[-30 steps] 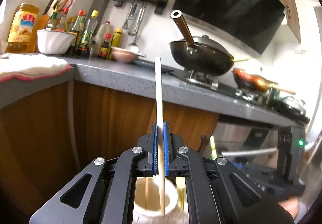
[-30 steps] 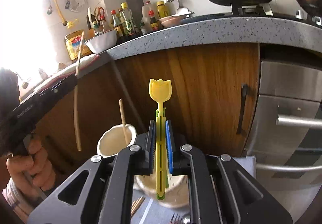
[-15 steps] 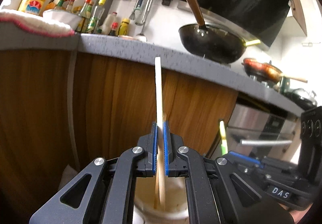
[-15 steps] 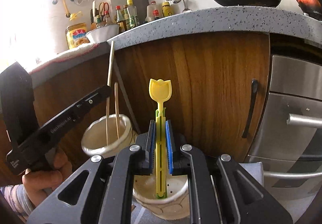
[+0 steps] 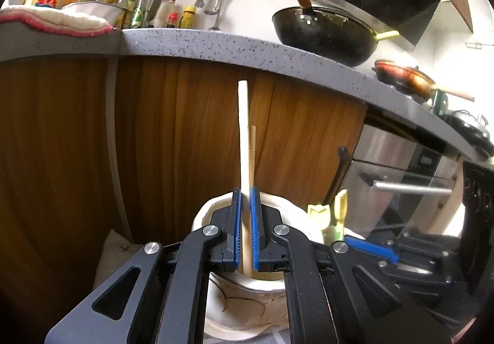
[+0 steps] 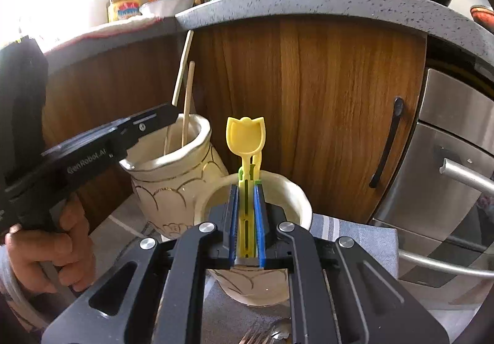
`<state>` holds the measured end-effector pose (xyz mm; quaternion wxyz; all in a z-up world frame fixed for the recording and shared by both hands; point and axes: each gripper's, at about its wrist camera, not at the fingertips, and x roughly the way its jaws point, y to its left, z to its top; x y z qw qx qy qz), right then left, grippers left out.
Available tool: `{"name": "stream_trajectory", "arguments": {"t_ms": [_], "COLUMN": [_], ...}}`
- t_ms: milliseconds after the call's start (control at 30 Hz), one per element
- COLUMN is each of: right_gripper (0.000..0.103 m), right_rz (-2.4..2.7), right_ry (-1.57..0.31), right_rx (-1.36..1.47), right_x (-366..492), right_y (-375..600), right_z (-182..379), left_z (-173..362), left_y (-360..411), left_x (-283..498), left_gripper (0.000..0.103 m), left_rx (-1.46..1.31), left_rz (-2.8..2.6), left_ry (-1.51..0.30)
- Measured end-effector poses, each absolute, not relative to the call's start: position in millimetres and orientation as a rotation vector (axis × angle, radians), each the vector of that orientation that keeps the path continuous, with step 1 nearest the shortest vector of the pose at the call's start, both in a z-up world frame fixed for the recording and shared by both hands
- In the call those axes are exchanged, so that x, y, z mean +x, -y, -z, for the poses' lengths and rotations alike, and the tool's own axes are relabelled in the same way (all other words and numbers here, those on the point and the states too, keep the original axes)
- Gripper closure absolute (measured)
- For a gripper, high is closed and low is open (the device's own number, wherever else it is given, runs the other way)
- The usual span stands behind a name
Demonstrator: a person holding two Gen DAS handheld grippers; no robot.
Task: Organize utensils
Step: 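Carry both items up and drop them into the porcelain holder, then open both tools and return them over the table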
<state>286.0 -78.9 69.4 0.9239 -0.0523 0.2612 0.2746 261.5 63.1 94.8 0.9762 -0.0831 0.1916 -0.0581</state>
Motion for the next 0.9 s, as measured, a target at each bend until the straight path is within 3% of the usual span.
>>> {"name": "stream_trajectory", "arguments": {"t_ms": [367, 533, 900], "right_gripper": [0.093, 0.081, 0.081], "right_rz": [-0.534, -0.527, -0.523], "right_ry": [-0.54, -0.516, -0.497], "right_rx": [-0.134, -0.132, -0.104], "right_x": [284.8, 280.5, 241.8], "right_y": [80.5, 85.6, 118.5], "right_z": [-72.0, -79.2, -82.5], "left_z": [-102.0, -105.4, -79.8], "left_y": [-65.8, -72.9, -88.0], "left_x": [249.8, 228.7, 176.5], "left_gripper": [0.091, 0.081, 0.065], "left_rx": [-0.142, -0.156, -0.202], "left_rz": [0.12, 0.126, 0.153], "left_ry": [-0.383, -0.364, -0.404]}}
